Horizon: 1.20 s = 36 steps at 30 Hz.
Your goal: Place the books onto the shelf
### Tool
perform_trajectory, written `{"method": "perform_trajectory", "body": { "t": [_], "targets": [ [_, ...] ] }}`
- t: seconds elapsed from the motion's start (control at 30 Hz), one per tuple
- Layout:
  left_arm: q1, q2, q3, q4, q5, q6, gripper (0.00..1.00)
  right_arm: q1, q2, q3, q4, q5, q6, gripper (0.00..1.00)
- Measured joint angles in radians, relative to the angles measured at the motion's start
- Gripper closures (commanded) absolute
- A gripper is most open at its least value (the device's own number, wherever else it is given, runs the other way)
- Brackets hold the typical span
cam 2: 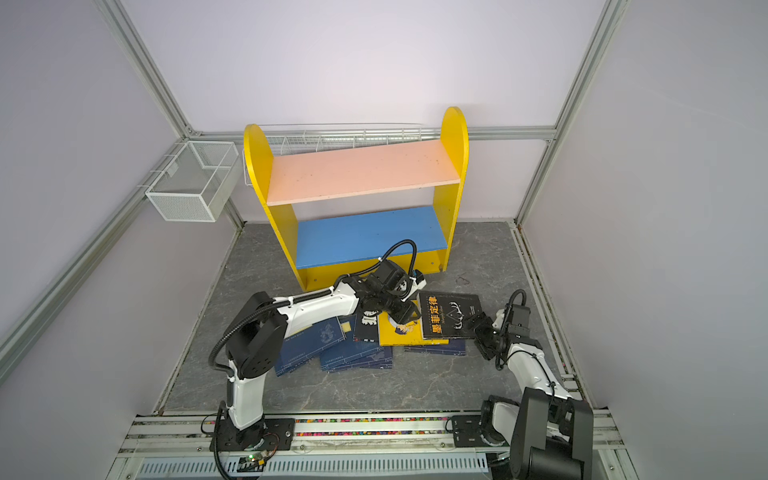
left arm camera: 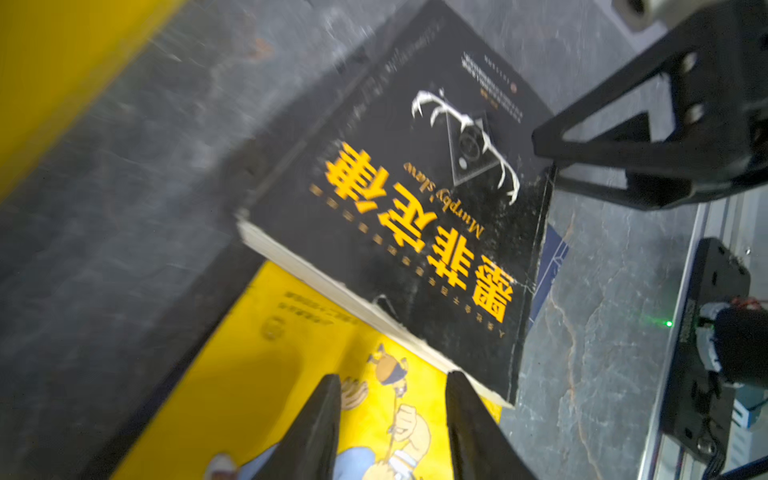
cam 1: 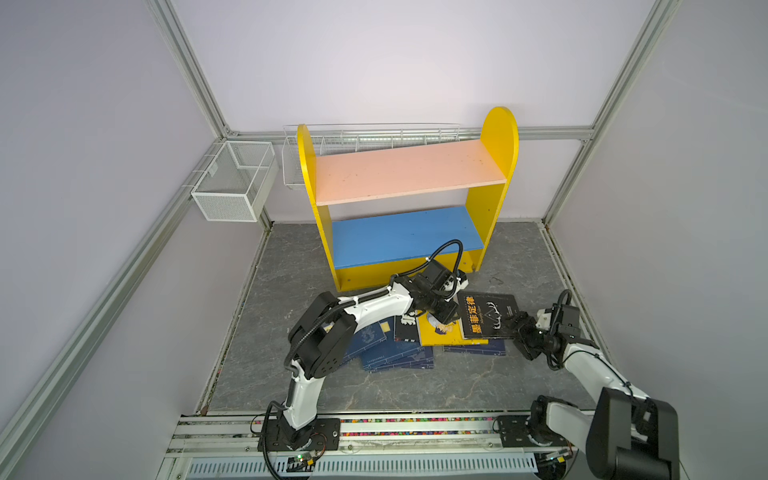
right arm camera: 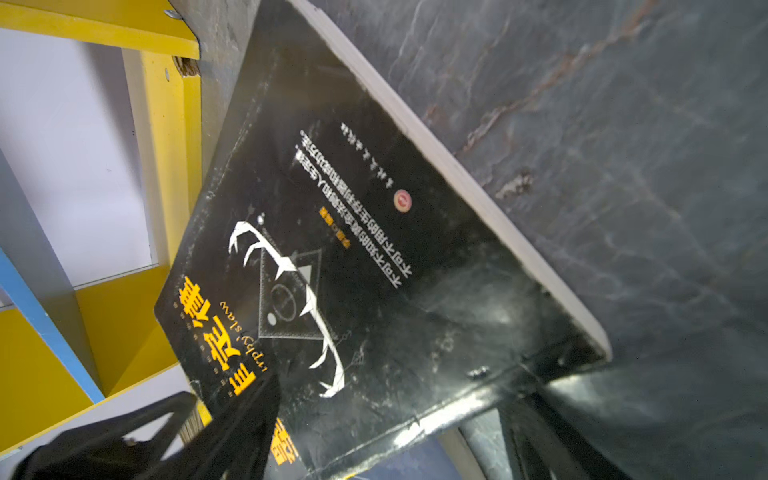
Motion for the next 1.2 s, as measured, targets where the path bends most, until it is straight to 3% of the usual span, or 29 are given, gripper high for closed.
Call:
{"method": "perform_trajectory", "body": {
  "t": [0.23,0.6,0.97,1.2],
  "targets": [
    [0.021,0.109,0.236,0.081,-0.166,-0.029,0.53,0.000,0.055,0.012,0.068,-0.022,-0.013,0.15],
    [-0.064,0.272,0.262,0.079,-0.215,-0.003,0.61,0.000,0.081,0.012,0.113,-0.057,-0.021,0.18],
    [-0.077,0.272,0.245,0.056,-0.176,0.008,0.68,0.024,0.049,0.000,0.158,-0.079,0.003,0.45],
    [-0.063,0.264,0.214,0.097,-0.166,0.003,0.70,0.064,-0.049,0.035,0.153,-0.053,-0.008,0.54]
  ]
}}
